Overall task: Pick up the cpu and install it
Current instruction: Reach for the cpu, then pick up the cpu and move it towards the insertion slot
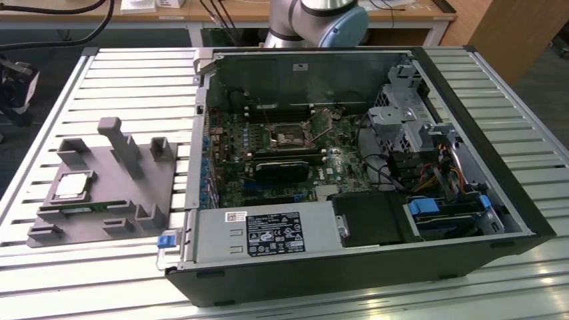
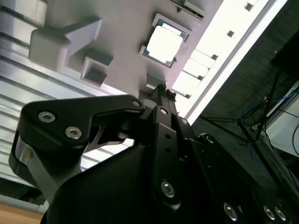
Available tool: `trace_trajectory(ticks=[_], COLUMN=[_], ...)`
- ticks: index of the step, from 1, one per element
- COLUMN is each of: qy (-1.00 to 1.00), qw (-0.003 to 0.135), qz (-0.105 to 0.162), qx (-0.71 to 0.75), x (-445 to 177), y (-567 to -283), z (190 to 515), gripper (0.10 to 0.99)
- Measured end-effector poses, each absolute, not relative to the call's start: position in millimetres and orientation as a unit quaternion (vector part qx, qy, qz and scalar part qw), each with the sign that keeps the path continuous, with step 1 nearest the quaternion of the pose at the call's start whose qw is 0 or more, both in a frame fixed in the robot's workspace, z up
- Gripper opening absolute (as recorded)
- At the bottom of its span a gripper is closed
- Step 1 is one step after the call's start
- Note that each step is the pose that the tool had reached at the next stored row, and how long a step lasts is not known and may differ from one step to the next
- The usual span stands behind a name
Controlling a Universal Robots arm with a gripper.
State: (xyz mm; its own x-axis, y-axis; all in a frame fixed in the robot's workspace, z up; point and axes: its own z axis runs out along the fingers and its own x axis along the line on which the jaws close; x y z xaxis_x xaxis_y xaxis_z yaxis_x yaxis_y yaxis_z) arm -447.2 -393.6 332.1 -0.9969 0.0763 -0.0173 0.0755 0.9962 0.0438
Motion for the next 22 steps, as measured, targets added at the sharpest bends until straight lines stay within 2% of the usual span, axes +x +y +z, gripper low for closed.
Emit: trace_trajectory(ticks=[12,22], qy=[0.999,0.999], qw=[0.009,0.003], qz=[0.021,0.021], qx=[0.038,0.037], x=[-453,-453], y=[-393,-394], z=[329,311], gripper=[0.114,0.114])
